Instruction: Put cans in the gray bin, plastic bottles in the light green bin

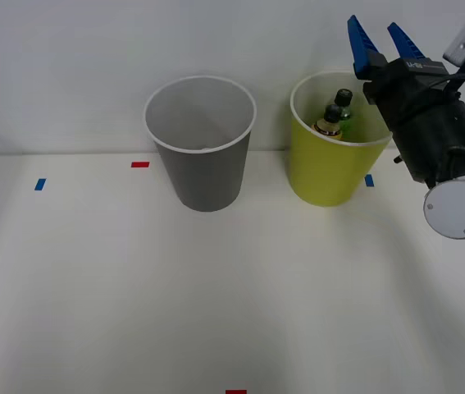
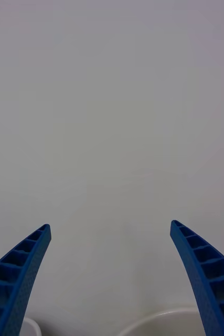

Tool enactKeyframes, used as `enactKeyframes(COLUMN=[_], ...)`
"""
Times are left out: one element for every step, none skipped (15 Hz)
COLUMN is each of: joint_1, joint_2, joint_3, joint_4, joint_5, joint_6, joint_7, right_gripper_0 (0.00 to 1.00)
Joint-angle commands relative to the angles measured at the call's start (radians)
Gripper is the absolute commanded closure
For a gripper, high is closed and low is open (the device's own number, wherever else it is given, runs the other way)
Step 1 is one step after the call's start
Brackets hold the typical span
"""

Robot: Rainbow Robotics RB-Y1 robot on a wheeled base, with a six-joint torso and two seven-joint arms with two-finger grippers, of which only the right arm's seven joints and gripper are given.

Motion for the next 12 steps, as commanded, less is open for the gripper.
enactKeyframes(joint_1=[0.005, 0.026, 0.057, 0.090, 0.146, 0.206, 0.259, 0.305, 0.365, 0.408, 0.451, 0.486], joint_2=[0.000, -0.001, -0.012, -0.021, -0.033, -0.041, -0.041, -0.038, -0.024, -0.004, 0.022, 0.039], joint_3=[-0.001, -0.001, -0.001, -0.001, -0.004, -0.004, -0.004, -0.004, -0.004, -0.004, -0.004, -0.004], joint_4=[-0.001, -0.016, -0.045, -0.082, -0.134, -0.174, -0.200, -0.216, -0.230, -0.233, -0.233, -0.233], joint_5=[-0.004, -0.004, -0.004, -0.004, -0.007, -0.007, 0.007, 0.041, 0.082, 0.117, 0.163, 0.194], joint_6=[-0.023, -0.051, -0.077, -0.094, -0.132, -0.173, -0.218, -0.261, -0.298, -0.322, -0.341, -0.350], joint_7=[-0.002, -0.004, -0.004, -0.004, -0.004, -0.001, 0.002, 0.001, -0.002, -0.002, -0.004, -0.005], right_gripper_0=[0.25, 0.25, 0.24, 0.24, 0.24, 0.24, 0.24, 0.24, 0.25, 0.24, 0.25, 0.24])
